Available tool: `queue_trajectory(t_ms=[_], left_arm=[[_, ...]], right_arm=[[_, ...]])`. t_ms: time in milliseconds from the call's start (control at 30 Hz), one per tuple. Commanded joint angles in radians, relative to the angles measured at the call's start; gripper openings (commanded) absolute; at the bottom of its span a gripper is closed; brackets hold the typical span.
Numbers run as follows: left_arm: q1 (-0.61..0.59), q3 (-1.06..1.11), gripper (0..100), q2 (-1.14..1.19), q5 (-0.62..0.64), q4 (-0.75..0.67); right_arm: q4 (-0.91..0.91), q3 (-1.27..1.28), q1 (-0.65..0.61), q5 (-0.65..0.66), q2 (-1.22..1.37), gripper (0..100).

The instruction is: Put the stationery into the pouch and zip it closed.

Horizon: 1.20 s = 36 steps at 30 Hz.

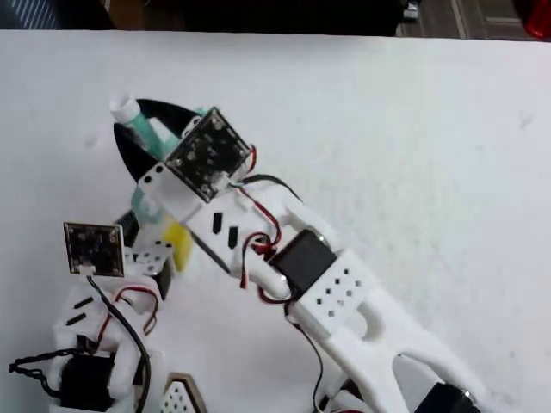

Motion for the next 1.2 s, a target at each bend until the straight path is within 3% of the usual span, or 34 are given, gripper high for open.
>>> queue_trajectory(t_ms=[0, 267, 467, 533, 667, 967, 1167], left_arm=[[0.005, -0.011, 23, -0.001, 0.009, -0.040], [0.005, -0.011, 23, -0.001, 0.009, -0.040], [0.005, -0.011, 23, -0.001, 0.009, -0.040], [0.005, -0.011, 23, -0.001, 0.009, -0.040], [0.005, -0.011, 23, -0.001, 0.009, -0.040], [0.004, -0.011, 23, -0.001, 0.009, -0.040], [0.012, -0.009, 23, -0.001, 0.005, -0.038]], right_arm=[[-0.005, 0.023, -0.004, -0.009, -0.015, 1.7], [-0.005, 0.109, -0.007, -0.014, -0.084, 1.7], [0.004, 0.219, 0.033, -0.189, -0.197, 2.9], [0.008, 0.256, 0.059, -0.198, -0.222, 8.4], [0.111, 0.235, 0.104, -0.201, -0.266, 19.8], [0.295, 0.026, 0.179, -0.199, -0.344, 17.7], [0.585, -0.193, 0.182, -0.199, -0.199, 18.0]])
